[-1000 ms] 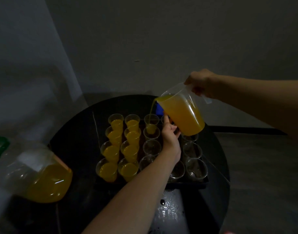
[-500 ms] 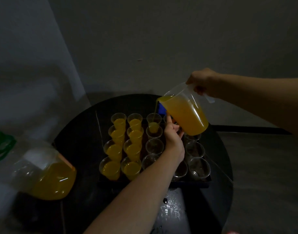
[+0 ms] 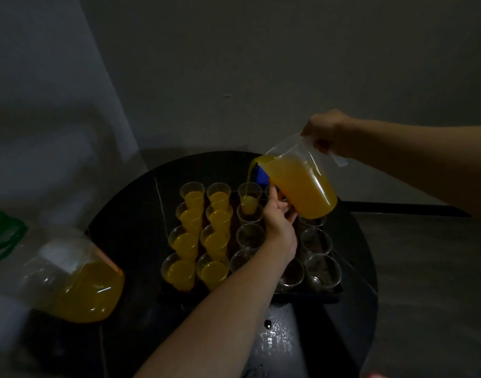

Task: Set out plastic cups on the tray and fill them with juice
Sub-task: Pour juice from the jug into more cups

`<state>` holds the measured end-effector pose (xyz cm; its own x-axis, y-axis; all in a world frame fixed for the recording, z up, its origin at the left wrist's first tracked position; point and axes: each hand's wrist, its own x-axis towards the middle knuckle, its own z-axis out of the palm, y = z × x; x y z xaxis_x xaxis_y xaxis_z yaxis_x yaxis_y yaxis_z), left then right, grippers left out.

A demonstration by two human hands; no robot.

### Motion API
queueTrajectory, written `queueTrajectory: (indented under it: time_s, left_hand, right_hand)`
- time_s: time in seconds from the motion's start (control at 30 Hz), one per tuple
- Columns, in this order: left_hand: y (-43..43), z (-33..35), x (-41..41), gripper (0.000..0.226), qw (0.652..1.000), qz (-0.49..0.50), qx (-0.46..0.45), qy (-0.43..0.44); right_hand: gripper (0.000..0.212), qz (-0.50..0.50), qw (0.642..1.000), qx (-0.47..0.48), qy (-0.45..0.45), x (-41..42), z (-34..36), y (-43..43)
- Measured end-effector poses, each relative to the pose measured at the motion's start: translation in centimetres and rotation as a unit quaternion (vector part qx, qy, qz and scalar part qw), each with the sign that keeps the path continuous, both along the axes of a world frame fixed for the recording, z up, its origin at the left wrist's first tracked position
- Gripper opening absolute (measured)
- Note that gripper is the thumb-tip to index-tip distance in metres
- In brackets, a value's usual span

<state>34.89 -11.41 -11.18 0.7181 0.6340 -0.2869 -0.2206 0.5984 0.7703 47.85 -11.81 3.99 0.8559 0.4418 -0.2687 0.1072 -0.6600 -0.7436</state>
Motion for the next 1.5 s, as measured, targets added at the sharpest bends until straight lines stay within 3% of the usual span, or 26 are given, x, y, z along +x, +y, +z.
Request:
queueTrajectory:
  time_s: [0.3,0.93,1.5]
  left_hand:
    - [0.1,-0.5,-0.2,0.067,1.000,-0.010,-0.002,0.005]
    - [0.0,-0.6,-0.1,0.065,0.999,-0.012,-0.031,-0.001]
    - [0.3,0.2,-0.2,0.066,1.000,-0.010,-0.024,-0.013]
  right_hand:
    - [0.013,0.000,1.000,0.001,0.011,-0.2,-0.1,-0.3]
    - [0.023,0.018,0.999,-0.028,-0.011,-0.5,0.3,-0.8]
    - [0.019,0.000,1.000,0.027,0.002,-0.3,0.2,-0.8]
